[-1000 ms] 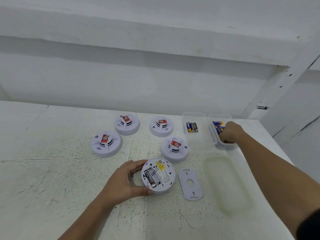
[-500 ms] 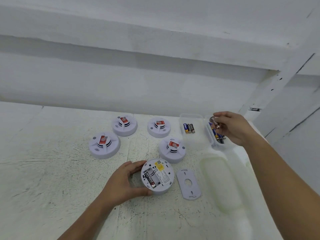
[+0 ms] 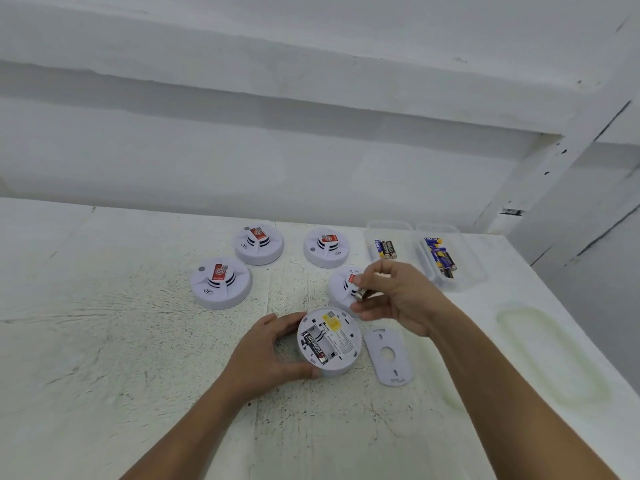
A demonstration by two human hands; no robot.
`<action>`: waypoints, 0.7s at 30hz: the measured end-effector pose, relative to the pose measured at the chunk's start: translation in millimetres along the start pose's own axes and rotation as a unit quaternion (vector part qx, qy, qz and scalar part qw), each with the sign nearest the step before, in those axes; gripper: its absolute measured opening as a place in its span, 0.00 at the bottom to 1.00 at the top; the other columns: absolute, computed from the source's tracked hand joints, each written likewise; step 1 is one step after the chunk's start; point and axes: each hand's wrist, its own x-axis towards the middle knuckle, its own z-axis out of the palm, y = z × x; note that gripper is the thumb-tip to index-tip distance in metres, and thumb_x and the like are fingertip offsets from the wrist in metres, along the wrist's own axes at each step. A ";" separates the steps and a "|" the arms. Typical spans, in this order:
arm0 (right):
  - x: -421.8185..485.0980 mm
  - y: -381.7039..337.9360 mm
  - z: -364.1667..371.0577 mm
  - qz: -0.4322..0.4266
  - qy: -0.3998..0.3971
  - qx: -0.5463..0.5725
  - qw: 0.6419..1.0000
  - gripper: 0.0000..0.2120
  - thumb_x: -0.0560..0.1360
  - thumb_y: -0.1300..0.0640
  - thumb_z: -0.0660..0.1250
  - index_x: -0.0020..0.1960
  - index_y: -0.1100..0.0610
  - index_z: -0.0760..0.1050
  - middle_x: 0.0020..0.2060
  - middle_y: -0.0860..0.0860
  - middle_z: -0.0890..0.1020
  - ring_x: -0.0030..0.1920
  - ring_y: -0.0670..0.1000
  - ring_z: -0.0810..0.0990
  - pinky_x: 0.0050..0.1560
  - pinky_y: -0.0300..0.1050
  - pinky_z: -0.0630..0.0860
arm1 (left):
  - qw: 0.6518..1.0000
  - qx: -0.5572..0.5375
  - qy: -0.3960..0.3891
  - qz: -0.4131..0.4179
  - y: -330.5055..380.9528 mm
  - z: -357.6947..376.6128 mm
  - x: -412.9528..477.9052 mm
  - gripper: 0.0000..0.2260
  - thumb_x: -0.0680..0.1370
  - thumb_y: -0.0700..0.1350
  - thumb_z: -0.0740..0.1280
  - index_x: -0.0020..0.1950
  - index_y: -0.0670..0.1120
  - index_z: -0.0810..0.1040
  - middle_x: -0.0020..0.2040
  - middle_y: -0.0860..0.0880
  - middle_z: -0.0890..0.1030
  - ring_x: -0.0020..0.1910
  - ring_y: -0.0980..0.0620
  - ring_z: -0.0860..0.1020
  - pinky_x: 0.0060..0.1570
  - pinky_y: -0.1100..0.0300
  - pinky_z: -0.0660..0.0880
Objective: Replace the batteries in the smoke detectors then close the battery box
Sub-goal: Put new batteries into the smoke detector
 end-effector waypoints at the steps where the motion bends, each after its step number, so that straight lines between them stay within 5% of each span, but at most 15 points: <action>1: -0.7 3.9 5.9 0.000 -0.004 -0.030 1.000 0.09 0.70 0.66 0.72 0.43 0.61 0.72 0.33 0.59 0.81 0.29 0.57 0.82 0.25 0.43 0.78 | 1.000 -0.001 0.000 0.001 0.0 -0.1 0.4 0.41 0.53 0.66 0.78 0.65 0.67 0.70 0.55 0.77 0.71 0.66 0.55 0.70 0.66 0.47 0.69; 7: -2.3 25.7 27.8 -0.063 -0.008 -0.187 0.980 0.11 0.69 0.64 0.75 0.43 0.63 0.72 0.34 0.58 0.82 0.32 0.57 0.83 0.27 0.44 0.77 | 1.000 -0.002 -0.006 -0.001 -1.4 -0.4 1.1 0.41 0.54 0.65 0.79 0.65 0.66 0.70 0.54 0.79 0.69 0.66 0.55 0.69 0.65 0.48 0.69; 12: -1.6 37.0 37.0 -0.107 0.031 -0.351 0.930 0.15 0.67 0.54 0.76 0.46 0.51 0.70 0.36 0.52 0.83 0.30 0.48 0.82 0.29 0.42 0.73 | 1.000 -0.004 -0.016 0.001 -5.1 -0.7 2.5 0.41 0.53 0.67 0.77 0.65 0.66 0.70 0.52 0.75 0.73 0.66 0.54 0.69 0.65 0.47 0.69; 21: -7.2 53.1 44.1 -0.165 0.079 -0.408 0.895 0.09 0.71 0.48 0.72 0.45 0.50 0.73 0.33 0.49 0.82 0.36 0.39 0.81 0.33 0.35 0.71 | 1.000 -0.012 -0.022 0.014 -7.0 -1.9 2.9 0.40 0.53 0.67 0.77 0.64 0.66 0.72 0.53 0.78 0.71 0.65 0.54 0.70 0.65 0.48 0.69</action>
